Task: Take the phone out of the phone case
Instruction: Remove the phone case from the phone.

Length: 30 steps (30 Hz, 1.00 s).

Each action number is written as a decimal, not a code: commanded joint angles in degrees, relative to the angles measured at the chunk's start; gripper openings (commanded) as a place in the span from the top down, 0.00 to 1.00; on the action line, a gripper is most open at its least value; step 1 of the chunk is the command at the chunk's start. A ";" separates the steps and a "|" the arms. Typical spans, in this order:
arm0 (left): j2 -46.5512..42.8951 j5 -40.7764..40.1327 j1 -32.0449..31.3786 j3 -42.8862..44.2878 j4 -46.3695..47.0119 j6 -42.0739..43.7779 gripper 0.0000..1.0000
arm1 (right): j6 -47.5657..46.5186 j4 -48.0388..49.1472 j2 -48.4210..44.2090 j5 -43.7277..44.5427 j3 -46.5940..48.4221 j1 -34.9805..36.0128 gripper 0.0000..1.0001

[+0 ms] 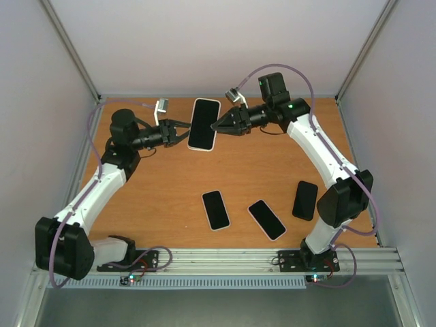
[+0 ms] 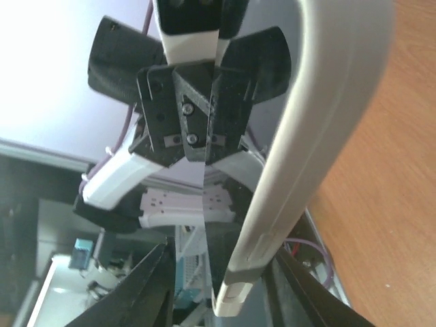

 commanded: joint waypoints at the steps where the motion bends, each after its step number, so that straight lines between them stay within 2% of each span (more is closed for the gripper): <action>1: -1.51 -3.56 0.42 1.52 -1.87 3.22 1.00 | 10.58 8.80 -0.91 3.12 -0.78 0.13 0.61; 7: -1.58 -4.42 0.08 2.15 -3.10 5.03 1.00 | 16.60 14.83 0.09 5.37 -2.14 0.22 0.63; 17: -1.89 -3.35 -0.98 2.30 -3.49 6.72 1.00 | 16.84 14.58 1.53 8.38 -1.81 0.22 0.70; 23: -2.08 -1.04 -1.40 1.95 -1.74 6.24 0.99 | 16.78 15.61 2.01 6.78 -1.95 0.07 0.84; 25: -2.21 0.00 -1.43 1.95 -1.67 6.15 0.94 | 17.60 17.29 1.80 4.76 -2.37 -0.05 0.90; 28: -2.01 2.04 -1.38 2.02 -1.65 6.20 0.78 | 22.21 24.74 0.91 0.07 -4.86 -0.04 0.98; 30: -1.90 3.66 -1.43 1.97 -0.64 5.76 0.67 | 26.58 31.22 0.27 -2.63 -7.06 -0.04 0.99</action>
